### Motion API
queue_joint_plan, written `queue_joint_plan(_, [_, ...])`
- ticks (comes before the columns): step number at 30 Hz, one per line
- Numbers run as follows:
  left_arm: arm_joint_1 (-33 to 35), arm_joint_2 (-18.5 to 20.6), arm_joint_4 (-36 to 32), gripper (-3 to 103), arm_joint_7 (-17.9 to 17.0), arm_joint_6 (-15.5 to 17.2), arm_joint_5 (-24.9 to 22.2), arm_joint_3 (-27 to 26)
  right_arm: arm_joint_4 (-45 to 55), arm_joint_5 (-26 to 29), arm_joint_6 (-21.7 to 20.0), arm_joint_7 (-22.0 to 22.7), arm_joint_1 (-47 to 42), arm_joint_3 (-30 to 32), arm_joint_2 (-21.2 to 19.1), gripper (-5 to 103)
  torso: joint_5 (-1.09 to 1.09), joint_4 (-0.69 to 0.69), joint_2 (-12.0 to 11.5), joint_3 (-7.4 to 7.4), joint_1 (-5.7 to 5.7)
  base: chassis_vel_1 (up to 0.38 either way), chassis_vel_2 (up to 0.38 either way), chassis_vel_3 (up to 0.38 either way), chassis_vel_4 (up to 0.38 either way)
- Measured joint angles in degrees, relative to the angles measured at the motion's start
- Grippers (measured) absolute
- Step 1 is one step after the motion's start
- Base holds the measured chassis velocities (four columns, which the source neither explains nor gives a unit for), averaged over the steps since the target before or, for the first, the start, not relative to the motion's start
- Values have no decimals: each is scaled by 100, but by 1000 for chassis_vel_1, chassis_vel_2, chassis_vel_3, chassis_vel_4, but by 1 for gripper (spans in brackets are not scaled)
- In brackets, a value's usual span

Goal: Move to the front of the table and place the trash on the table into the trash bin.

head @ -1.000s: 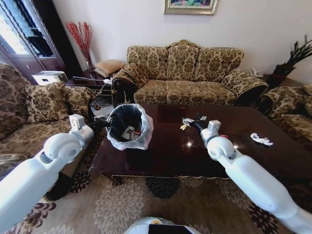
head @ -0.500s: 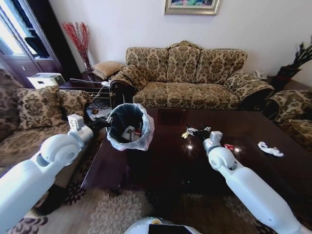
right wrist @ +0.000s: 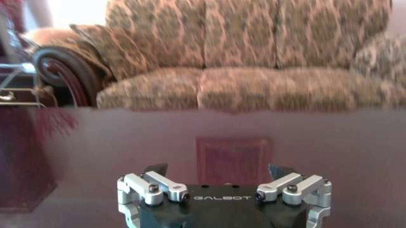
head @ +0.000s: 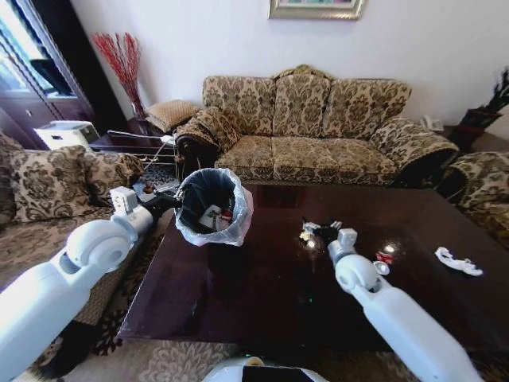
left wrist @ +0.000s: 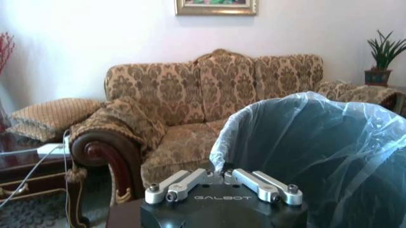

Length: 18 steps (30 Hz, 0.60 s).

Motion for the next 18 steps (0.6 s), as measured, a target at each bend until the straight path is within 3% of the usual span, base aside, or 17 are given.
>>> queue_joint_plan(8, [-21, 48, 40, 3, -7, 3, 5, -13, -1082, -23, 257, 45, 639, -319, 670, 100, -1, 2, -4, 5, 11, 0, 0, 0, 0])
queue_joint_plan(18, [-55, 108, 88, 3, 22, 3, -9, -21, -1510, 162, 282, 449, 791, -304, 965, 100, -1, 0, -3, 3, 7, 0, 0, 0, 0])
